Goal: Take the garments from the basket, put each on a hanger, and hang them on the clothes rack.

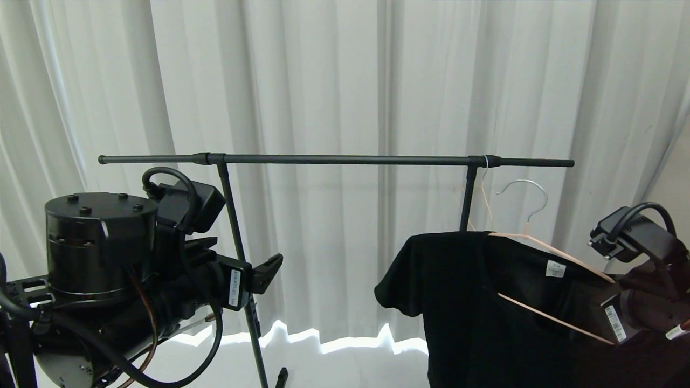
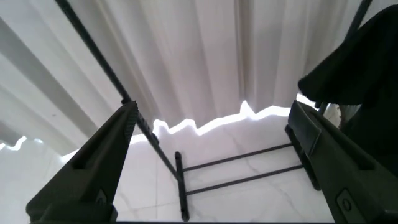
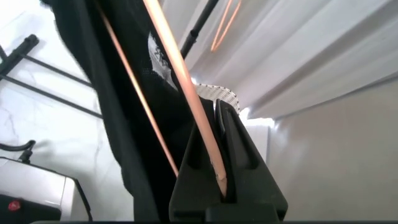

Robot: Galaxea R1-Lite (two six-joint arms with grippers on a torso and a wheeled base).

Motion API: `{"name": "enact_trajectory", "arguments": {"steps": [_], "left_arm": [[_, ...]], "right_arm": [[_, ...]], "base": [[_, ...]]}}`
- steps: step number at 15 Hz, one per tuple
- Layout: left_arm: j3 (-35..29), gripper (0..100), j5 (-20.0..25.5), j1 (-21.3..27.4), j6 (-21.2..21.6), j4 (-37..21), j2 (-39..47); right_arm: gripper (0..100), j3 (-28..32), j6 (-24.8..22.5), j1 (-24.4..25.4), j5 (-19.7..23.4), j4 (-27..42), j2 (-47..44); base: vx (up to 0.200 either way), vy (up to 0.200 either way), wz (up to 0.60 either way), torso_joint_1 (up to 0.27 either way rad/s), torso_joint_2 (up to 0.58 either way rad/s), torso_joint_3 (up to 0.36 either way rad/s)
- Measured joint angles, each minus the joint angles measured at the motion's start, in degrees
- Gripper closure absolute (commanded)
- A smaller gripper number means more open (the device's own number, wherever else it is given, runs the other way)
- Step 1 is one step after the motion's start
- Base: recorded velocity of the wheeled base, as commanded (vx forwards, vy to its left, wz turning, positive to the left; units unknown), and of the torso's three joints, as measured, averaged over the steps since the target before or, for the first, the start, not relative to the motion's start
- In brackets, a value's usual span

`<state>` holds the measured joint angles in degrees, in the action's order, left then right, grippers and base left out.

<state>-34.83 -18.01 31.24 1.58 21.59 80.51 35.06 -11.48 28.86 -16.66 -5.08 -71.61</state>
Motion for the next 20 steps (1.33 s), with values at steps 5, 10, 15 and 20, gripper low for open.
{"name": "enact_trajectory", "arguments": {"steps": [5, 10, 15, 20], "left_arm": [[0.02, 0, -0.02, 0.00, 0.00, 0.85, 0.77], [0.35, 0, -1.72, -0.43, 3.50, 7.83, 3.73], [0.60, 0, -1.91, -0.54, 5.52, 8.02, 4.13], [1.12, 0, -1.84, -0.43, 5.44, 8.00, 3.23]], "right_arm": [[100, 0.00, 0.22, 0.05, 0.02, -0.04, -0.17], [100, 1.79, 0.27, 0.05, -2.57, -0.11, -0.22], [100, 4.05, 1.00, -1.55, -7.06, -0.09, -1.79], [100, 7.52, 7.02, -1.02, -12.86, -0.60, -6.47]], "base": [[0.000, 0.200, 0.00, 0.003, 0.00, 0.001], [0.000, 0.000, 0.00, 0.000, 0.00, 0.000], [0.000, 0.000, 0.00, 0.000, 0.00, 0.000], [0.160, 0.000, 0.00, -0.001, 0.00, 0.008]]}}
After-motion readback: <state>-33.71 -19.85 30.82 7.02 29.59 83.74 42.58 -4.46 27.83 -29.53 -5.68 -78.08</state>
